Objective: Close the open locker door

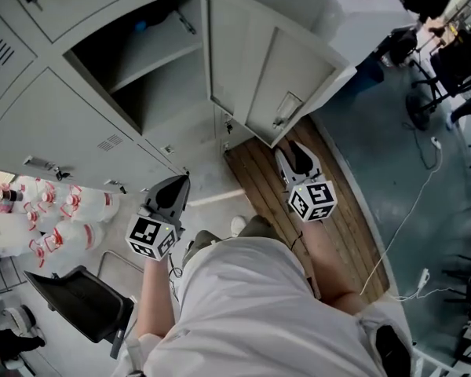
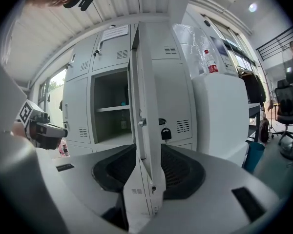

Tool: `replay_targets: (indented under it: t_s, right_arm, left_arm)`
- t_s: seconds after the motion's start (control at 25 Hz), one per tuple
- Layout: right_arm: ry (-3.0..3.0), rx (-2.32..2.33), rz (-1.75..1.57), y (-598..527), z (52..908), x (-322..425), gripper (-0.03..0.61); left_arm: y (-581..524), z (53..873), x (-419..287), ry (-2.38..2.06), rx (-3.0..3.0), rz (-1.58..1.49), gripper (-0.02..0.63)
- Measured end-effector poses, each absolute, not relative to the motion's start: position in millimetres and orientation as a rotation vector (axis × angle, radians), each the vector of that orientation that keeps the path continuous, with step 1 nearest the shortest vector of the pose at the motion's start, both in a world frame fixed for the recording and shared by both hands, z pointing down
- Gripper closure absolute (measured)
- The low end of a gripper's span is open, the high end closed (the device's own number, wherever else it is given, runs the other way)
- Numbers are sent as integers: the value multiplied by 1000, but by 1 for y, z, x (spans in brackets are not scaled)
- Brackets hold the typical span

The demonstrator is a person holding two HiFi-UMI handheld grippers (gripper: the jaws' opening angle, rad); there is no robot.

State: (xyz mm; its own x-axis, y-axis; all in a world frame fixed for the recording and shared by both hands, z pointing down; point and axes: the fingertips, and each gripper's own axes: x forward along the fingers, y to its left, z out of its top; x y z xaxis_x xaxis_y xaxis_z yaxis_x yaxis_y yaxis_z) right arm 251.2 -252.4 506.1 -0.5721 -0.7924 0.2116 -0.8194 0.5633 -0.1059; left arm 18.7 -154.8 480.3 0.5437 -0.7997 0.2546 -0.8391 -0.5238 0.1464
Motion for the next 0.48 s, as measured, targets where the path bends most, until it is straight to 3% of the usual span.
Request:
replay_targets:
  t_s: [0.48]
  right_arm:
    - [-2715, 1231, 277, -280, 506, 238, 434]
  left_arm:
    - [-159, 485, 18, -1482, 2446, 210, 611]
